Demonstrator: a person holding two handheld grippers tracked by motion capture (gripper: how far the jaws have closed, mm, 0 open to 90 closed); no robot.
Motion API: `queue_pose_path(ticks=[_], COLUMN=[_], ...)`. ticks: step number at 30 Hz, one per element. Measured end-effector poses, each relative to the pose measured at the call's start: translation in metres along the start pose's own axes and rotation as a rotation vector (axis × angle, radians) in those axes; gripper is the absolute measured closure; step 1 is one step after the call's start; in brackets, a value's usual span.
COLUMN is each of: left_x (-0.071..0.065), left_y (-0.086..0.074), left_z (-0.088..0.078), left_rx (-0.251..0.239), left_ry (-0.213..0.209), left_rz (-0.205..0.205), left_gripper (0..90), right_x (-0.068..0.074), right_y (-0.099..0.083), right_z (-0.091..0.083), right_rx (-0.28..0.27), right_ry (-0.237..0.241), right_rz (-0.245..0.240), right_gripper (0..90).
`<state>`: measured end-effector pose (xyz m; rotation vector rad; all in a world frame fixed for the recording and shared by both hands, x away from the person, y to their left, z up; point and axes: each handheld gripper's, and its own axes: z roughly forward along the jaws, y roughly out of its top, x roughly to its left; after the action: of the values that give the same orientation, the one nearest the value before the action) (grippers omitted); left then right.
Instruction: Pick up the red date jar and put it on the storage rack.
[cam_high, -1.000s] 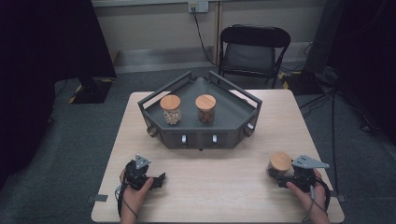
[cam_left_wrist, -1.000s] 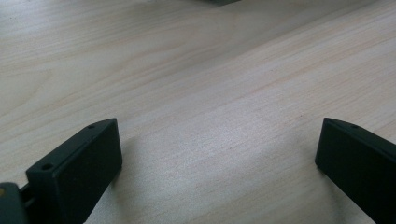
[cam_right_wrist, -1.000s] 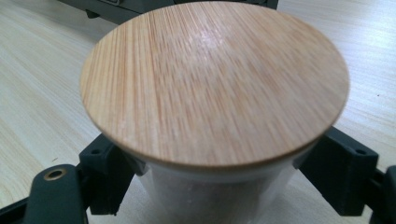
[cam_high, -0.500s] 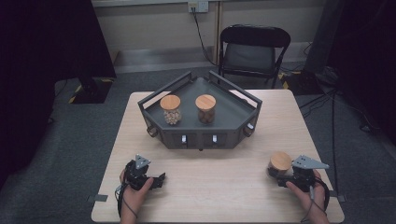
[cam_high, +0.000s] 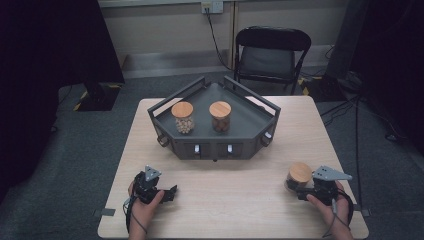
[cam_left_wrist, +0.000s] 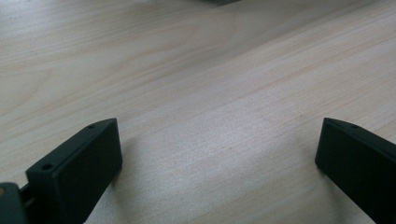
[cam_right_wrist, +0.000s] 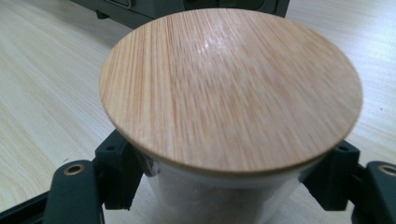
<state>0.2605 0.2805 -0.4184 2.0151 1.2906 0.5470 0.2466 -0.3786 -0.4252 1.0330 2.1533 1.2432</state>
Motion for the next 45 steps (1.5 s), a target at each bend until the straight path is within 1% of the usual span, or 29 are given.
queue_pose_path(ticks=[7,13,18,25,34,37,45], left_x=[0.0,0.0,0.0,0.0,0.0,0.0,0.0], left_y=[0.0,0.0,0.0,0.0,0.0,0.0,0.0], left_z=[0.0,0.0,0.0,0.0,0.0,0.0,0.0], left_rx=[0.0,0.0,0.0,0.0,0.0,0.0,0.0], left_ry=[0.0,0.0,0.0,0.0,0.0,0.0,0.0], left_rz=[0.0,0.0,0.0,0.0,0.0,0.0,0.0], left_gripper=[0.2,0.2,0.2,0.2,0.2,0.2,0.2], right_x=[0.0,0.0,-0.001,0.0,-0.003,-0.003,-0.002], right_y=[0.009,0.014,0.02,0.033,0.051,0.059,0.071], right_z=[-0.001,-0.002,-0.002,0.0,0.0,0.001,0.002], right_rx=[0.008,0.007,-0.006,0.006,-0.008,0.006,-0.001], right_ry=[0.03,0.047,0.065,0.091,0.128,0.133,0.152], right_rz=[-0.029,-0.04,-0.038,-0.06,-0.069,-0.079,-0.083], right_gripper=[25.5,25.5,25.5,25.5,25.5,25.5,25.5])
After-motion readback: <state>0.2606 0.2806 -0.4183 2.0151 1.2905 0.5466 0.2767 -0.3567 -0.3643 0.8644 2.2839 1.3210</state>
